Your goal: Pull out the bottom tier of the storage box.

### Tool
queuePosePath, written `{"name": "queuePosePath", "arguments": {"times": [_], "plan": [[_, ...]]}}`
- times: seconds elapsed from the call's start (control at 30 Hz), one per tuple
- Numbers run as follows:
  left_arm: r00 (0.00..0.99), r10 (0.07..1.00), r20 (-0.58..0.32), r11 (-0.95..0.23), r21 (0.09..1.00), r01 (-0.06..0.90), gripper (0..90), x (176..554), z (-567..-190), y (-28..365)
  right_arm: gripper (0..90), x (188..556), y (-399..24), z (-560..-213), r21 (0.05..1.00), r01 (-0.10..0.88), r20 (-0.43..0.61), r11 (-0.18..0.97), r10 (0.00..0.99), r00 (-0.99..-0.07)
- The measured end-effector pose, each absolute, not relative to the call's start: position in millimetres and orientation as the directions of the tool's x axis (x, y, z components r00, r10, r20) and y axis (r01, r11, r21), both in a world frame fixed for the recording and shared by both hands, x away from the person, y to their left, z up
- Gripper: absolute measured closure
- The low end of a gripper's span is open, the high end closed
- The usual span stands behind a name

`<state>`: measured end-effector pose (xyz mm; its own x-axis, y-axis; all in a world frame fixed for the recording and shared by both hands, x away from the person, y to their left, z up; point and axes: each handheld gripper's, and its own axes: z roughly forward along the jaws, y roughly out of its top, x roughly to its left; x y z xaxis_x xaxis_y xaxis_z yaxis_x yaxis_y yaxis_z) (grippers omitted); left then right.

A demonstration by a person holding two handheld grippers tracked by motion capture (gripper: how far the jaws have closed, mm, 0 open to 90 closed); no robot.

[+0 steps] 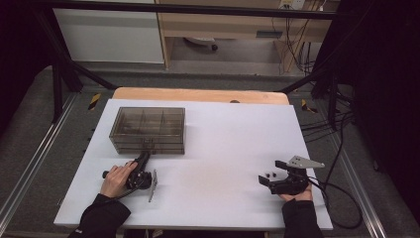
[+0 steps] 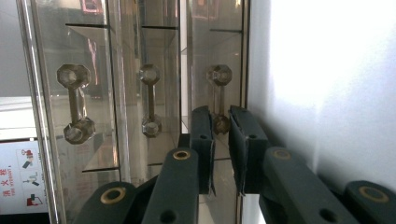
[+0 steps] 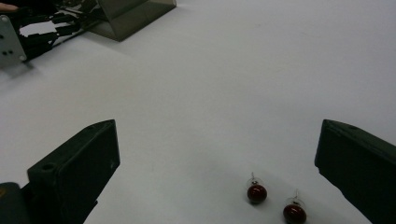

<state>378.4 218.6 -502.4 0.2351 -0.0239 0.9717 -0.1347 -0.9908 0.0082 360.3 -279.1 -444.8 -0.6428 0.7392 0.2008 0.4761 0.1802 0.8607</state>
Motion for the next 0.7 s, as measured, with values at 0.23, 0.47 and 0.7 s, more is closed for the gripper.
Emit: {"name": "queuePosePath", "arguments": {"times": [0.23,0.47,0.7], "plan": [[0.239,-0.023,0.971,-0.990,0.011,-0.141,80.4,374.7,-501.7,219.7,0.5,360.2,-279.5,-444.6,0.862,0.474,0.199,0.181,0.739,-0.644],[0.234,-0.020,0.972,-0.988,0.017,-0.154,90.0,370.2,-499.8,219.0,0.5,360.4,-279.2,-444.9,0.861,0.475,0.199,0.183,0.739,-0.644],[0.221,-0.005,0.975,-0.991,0.025,-0.134,73.3,375.2,-501.1,219.2,0.5,360.4,-279.0,-445.0,0.860,0.477,0.199,0.182,0.740,-0.643]]}}
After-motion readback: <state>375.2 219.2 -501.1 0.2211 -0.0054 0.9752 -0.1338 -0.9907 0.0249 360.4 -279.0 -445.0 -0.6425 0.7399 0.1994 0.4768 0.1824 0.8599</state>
